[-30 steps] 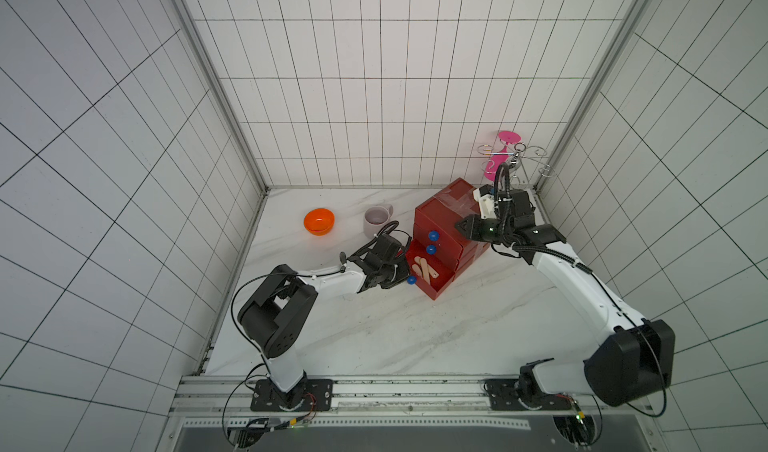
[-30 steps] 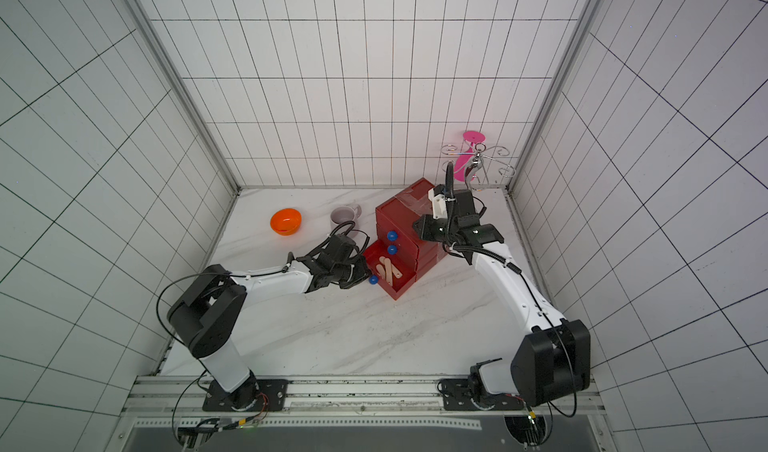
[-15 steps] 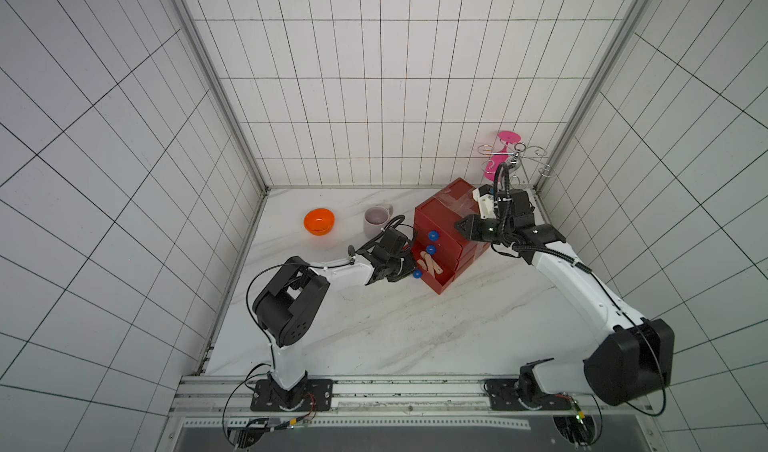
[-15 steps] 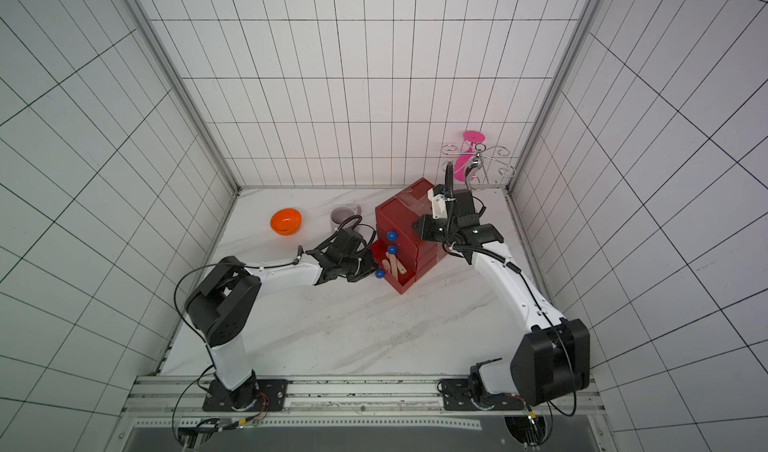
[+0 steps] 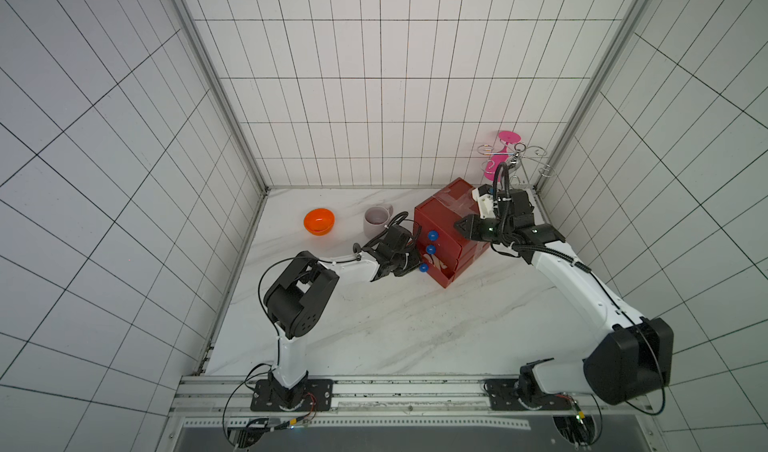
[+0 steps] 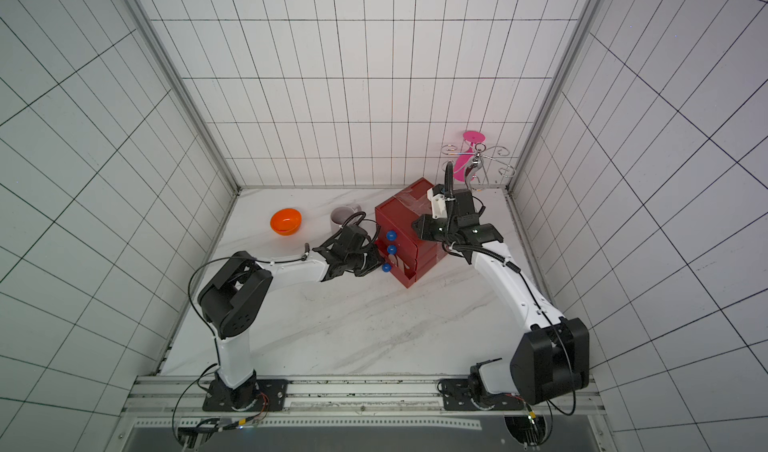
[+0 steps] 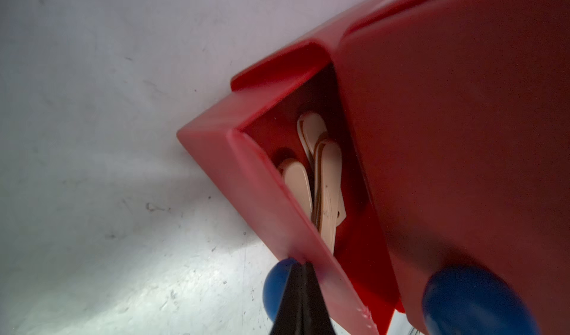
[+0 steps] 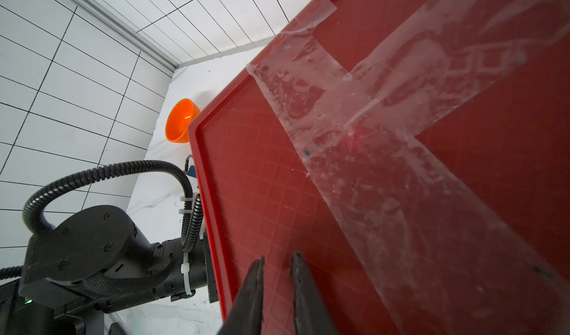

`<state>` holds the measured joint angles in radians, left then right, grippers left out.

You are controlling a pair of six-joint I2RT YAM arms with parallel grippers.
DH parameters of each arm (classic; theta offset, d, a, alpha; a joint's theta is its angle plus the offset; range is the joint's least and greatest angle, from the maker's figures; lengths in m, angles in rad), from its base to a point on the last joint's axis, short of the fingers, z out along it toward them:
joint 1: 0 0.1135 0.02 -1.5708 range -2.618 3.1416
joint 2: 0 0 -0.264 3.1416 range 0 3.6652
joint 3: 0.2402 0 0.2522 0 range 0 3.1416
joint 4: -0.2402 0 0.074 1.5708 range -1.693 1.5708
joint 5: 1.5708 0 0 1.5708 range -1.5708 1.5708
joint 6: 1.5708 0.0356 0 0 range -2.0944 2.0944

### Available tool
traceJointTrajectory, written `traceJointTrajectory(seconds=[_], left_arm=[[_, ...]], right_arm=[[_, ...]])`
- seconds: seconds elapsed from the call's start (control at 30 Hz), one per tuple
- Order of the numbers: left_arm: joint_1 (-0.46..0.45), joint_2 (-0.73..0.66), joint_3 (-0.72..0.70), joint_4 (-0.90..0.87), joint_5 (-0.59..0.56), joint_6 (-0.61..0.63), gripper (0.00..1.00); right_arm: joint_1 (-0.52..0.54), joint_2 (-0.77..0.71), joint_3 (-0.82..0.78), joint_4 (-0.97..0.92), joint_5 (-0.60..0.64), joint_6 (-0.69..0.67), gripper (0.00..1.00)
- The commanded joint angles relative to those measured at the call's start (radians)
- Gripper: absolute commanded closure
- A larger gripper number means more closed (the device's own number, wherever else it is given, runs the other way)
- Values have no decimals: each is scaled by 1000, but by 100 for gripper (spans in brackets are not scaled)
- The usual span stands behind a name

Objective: Place the fruit knives into the drawer by color
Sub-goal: Close the drawer in the storage box.

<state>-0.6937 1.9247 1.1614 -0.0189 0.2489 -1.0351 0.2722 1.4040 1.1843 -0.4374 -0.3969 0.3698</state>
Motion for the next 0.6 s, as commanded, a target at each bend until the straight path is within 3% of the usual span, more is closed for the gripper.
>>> traceJointTrajectory(seconds=[0.0, 0.57], left_arm=[[-14, 34, 26, 68, 29, -27, 100], [-34, 108, -39, 362, 34, -166, 100]], right_arm=[[8, 145, -134, -460, 35, -11, 80], [4, 156, -134, -465, 29, -18, 80]])
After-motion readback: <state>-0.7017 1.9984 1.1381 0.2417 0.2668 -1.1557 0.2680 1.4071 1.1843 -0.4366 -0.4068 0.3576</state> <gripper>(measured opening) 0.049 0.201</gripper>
